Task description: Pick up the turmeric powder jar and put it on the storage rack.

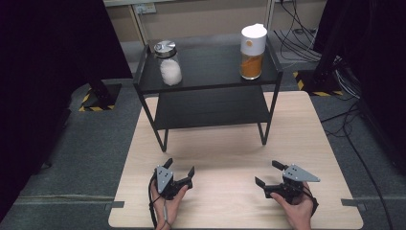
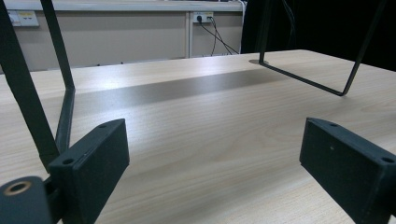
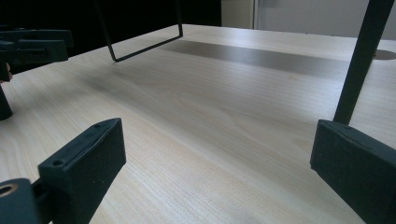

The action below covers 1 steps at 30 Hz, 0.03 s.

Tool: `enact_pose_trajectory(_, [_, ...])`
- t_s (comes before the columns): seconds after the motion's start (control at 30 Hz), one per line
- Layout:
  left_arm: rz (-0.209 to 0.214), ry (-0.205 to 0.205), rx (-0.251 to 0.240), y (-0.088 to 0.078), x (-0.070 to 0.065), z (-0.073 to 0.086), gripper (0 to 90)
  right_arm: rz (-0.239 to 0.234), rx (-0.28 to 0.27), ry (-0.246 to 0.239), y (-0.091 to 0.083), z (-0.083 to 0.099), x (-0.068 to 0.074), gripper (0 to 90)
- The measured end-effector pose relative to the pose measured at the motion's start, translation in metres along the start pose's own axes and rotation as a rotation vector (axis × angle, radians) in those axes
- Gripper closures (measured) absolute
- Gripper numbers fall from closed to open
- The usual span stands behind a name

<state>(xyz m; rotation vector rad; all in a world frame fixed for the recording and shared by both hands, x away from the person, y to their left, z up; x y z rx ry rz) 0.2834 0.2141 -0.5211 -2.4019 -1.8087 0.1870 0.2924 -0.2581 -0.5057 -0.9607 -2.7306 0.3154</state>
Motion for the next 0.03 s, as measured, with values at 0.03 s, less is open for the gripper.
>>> enact_pose_trajectory(0.03, [0.0, -0.001, 0.0, 0.0, 0.0001, 0.0, 7.7, -0.001, -0.001, 0.001, -0.0001, 0.0001, -0.0002, 3.6])
Point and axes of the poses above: each handheld gripper's, and its own axes: y roughly forward along the jaws, z roughly out of its underside, x roughly to its left, the point moved 8 cm from there along y, roughly forward along the jaws, and after that the axes turned 8 degrees about -z, right-handed, at the moved point
